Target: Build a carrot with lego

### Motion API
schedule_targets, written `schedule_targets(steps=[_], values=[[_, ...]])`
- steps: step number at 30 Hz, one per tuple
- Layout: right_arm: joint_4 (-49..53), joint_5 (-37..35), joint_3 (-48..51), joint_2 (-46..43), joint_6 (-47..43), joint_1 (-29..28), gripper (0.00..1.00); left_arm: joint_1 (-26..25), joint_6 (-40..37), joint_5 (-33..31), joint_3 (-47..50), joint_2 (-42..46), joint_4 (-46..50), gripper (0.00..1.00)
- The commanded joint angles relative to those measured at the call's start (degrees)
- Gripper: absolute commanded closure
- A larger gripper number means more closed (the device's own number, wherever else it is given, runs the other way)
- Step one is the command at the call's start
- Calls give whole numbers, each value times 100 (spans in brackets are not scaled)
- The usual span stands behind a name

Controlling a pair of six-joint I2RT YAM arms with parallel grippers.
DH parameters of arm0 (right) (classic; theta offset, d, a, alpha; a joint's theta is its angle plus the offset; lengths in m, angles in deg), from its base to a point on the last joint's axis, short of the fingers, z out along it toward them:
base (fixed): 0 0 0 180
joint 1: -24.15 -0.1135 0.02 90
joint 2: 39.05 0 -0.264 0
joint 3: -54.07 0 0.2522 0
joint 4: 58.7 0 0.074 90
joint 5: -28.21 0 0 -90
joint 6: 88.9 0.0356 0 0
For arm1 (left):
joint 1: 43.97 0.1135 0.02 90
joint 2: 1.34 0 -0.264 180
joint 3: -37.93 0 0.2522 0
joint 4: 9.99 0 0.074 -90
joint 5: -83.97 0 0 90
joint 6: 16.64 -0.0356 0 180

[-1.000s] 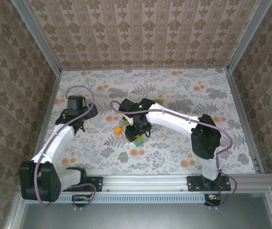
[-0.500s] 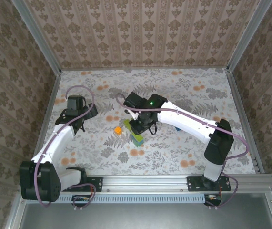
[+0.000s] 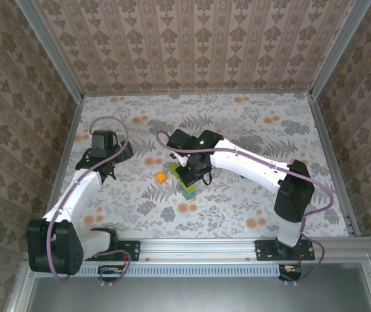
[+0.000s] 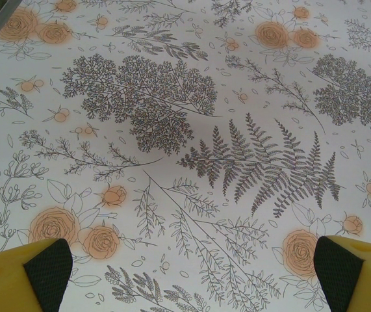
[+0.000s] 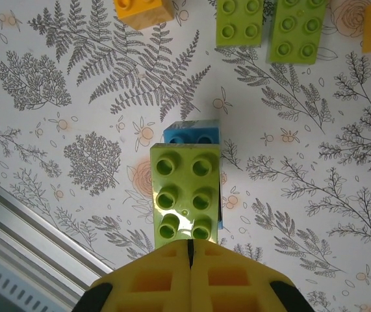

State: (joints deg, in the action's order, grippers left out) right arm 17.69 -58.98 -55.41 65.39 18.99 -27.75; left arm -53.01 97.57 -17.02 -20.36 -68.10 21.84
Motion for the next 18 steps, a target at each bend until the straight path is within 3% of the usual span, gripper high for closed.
schedule_targets(steps=[1,18], values=[[169,122,62,168,-18,-13,98,-37,-110,-88,-195,-39,182,1],[109,209,80,382,-32,-15,96,-45,-118,-106,-192,-56,180,1]])
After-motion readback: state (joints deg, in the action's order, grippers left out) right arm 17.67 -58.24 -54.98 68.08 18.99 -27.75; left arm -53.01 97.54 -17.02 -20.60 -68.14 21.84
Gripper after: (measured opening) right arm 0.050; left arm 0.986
